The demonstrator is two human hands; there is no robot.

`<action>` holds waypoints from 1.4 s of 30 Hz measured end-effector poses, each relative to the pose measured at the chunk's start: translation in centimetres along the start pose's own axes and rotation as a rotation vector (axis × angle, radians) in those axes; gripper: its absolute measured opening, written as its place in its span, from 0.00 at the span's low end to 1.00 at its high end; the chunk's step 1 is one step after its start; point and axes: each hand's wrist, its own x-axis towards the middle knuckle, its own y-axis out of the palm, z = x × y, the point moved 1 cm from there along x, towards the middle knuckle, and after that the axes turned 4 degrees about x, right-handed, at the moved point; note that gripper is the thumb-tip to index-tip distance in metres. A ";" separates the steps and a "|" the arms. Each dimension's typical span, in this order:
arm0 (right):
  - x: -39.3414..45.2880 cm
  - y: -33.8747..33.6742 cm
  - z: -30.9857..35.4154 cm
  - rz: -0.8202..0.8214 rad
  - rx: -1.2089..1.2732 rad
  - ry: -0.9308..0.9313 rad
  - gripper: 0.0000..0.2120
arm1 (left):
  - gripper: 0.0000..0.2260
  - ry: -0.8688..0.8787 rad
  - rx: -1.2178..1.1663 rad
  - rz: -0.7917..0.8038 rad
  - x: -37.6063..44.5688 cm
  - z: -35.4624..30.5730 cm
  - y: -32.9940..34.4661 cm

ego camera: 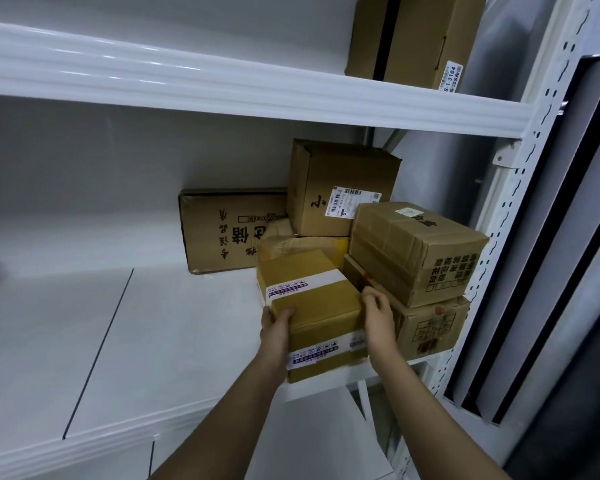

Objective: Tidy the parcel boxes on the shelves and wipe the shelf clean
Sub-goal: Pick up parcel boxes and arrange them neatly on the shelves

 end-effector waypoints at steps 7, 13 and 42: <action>-2.8 1.5 -1.3 0.065 0.243 0.274 0.26 | 0.19 -0.073 -0.068 0.070 -1.8 -0.4 -2.5; -4.1 2.1 -1.2 0.107 0.162 0.098 0.20 | 0.16 -0.152 -0.244 0.113 -2.6 -0.4 -7.0; -5.8 7.0 0.5 0.464 -0.083 -0.068 0.24 | 0.21 0.237 -0.033 -0.067 -5.4 -1.5 -15.8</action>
